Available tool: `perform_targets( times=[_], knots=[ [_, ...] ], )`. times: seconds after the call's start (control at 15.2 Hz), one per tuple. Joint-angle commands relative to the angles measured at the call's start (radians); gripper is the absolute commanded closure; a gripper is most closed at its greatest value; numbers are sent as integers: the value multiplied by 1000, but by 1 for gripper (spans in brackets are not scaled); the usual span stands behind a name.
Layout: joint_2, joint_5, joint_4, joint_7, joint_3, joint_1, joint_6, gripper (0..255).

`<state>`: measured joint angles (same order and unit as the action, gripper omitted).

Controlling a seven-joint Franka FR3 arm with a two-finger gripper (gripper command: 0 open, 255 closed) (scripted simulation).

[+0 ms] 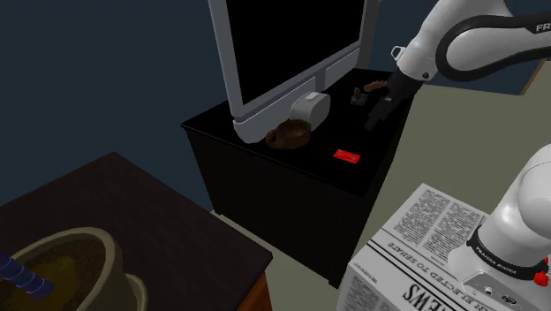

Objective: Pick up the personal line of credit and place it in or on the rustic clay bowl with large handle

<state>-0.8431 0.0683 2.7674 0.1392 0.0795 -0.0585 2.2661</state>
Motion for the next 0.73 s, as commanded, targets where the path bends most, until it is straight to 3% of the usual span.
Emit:
perform_targets(
  times=[0.0, 0.2, 0.4, 0.53, 0.59, 0.66],
  knots=[
    [37, 2, 60, 47, 19, -15, 144, 0],
    [138, 15, 119, 120, 56, -56, 364, 0],
    [279, 50, 147, 213, 126, -135, 597, 0],
    [388, 97, 147, 297, 220, -243, 754, 0],
    [439, 128, 141, 347, 296, -328, 826, 0],
    [461, 137, 135, 355, 322, -359, 845, 0]
  ],
)
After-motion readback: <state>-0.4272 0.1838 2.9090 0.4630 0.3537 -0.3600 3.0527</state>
